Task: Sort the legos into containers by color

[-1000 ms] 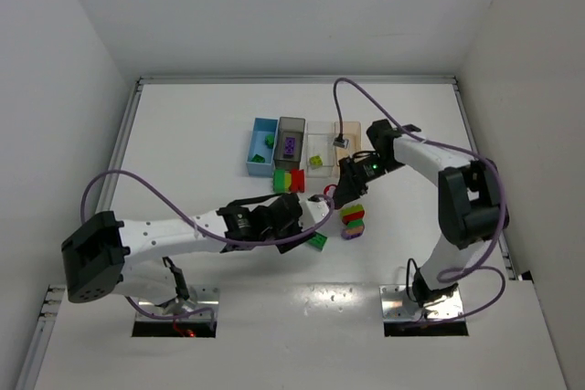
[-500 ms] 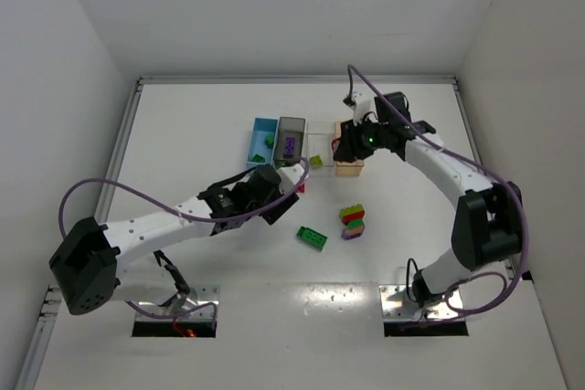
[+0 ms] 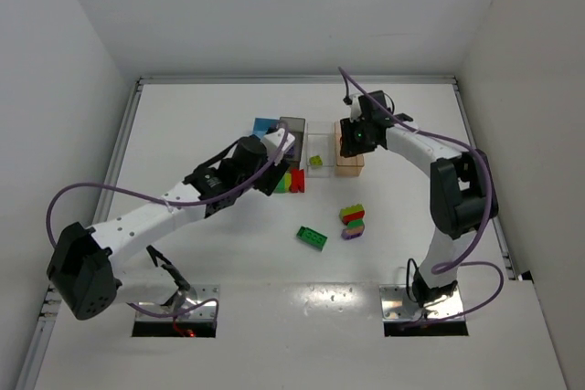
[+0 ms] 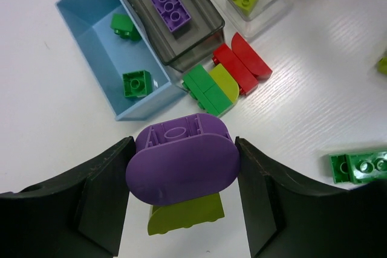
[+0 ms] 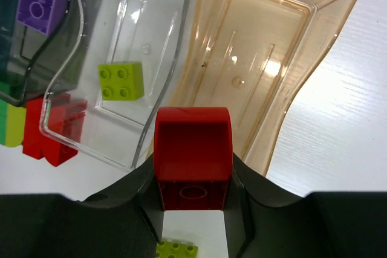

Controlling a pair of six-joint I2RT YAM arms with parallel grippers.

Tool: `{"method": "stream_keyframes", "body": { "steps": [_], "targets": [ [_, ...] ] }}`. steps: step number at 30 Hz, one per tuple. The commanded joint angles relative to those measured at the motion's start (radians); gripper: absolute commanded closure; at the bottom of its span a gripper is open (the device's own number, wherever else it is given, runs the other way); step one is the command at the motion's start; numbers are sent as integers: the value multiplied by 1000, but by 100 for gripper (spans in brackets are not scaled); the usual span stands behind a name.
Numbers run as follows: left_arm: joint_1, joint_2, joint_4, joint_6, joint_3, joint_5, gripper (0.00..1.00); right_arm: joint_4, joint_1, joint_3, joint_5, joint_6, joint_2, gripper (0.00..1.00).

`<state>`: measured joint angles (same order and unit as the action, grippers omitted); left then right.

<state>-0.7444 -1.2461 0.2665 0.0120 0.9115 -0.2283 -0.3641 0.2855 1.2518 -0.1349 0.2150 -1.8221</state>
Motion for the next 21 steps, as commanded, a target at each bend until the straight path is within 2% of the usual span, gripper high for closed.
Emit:
{"method": "stream_keyframes", "body": {
  "steps": [1, 3, 4, 5, 6, 8, 11, 15, 16, 19, 21],
  "targets": [
    [31, 4, -29, -55, 58, 18, 99, 25, 12, 41, 66, 12, 1, 87],
    [42, -6, -29, -64, 58, 27, 100, 34, 12, 32, 66, 12, 1, 83],
    [54, -6, -29, -81, 69, 40, 100, 34, 12, 32, 75, 12, 1, 77],
    [68, -6, -29, -101, 69, 40, 100, 34, 12, 32, 75, 12, 1, 58],
    [68, -15, -29, -112, 69, 53, 100, 34, 12, 32, 84, 3, 1, 50],
    [95, -15, -20, -148, 87, 66, 100, 48, 21, 12, 84, 3, 1, 37],
    [125, -33, -10, -194, 105, 86, 100, 69, 21, -2, 84, 3, 26, 26],
    [152, -33, 0, -276, 133, 113, 100, 112, 21, -73, 74, 3, 89, 26],
    [164, -42, 10, -323, 150, 103, 100, 163, 21, -100, 40, 3, 149, 26],
    [175, -56, 51, -432, 194, 11, 100, 313, 32, -236, -41, 12, 272, 24],
    [186, -70, 88, -538, 216, -78, 100, 286, 41, -241, -113, 12, 302, 24]
  ]
}}
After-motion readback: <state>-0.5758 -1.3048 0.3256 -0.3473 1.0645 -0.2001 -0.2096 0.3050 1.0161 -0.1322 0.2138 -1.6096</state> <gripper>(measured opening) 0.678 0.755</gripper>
